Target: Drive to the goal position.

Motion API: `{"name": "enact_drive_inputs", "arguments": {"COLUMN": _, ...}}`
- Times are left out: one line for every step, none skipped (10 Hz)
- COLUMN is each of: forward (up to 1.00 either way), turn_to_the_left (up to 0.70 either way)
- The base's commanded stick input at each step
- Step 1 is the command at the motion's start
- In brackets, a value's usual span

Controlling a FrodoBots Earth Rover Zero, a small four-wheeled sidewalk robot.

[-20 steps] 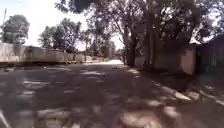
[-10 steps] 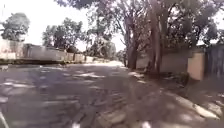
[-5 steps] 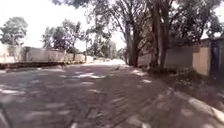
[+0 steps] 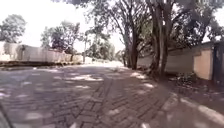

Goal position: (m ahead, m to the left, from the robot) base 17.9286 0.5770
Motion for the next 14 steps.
{"name": "enact_drive_inputs", "arguments": {"forward": 0.70, "turn_to_the_left": 0.00}}
{"name": "enact_drive_inputs", "arguments": {"forward": 0.70, "turn_to_the_left": 0.00}}
{"name": "enact_drive_inputs", "arguments": {"forward": 0.70, "turn_to_the_left": 0.00}}
{"name": "enact_drive_inputs", "arguments": {"forward": 0.70, "turn_to_the_left": 0.00}}
{"name": "enact_drive_inputs", "arguments": {"forward": 0.70, "turn_to_the_left": 0.00}}
{"name": "enact_drive_inputs", "arguments": {"forward": 0.70, "turn_to_the_left": 0.00}}
{"name": "enact_drive_inputs", "arguments": {"forward": 0.70, "turn_to_the_left": 0.00}}
{"name": "enact_drive_inputs", "arguments": {"forward": 0.70, "turn_to_the_left": 0.00}}
{"name": "enact_drive_inputs", "arguments": {"forward": 0.70, "turn_to_the_left": 0.00}}
{"name": "enact_drive_inputs", "arguments": {"forward": 0.70, "turn_to_the_left": 0.00}}
{"name": "enact_drive_inputs", "arguments": {"forward": 0.70, "turn_to_the_left": 0.00}}
{"name": "enact_drive_inputs", "arguments": {"forward": 0.70, "turn_to_the_left": 0.00}}
{"name": "enact_drive_inputs", "arguments": {"forward": 0.70, "turn_to_the_left": 0.00}}
{"name": "enact_drive_inputs", "arguments": {"forward": 0.70, "turn_to_the_left": 0.00}}
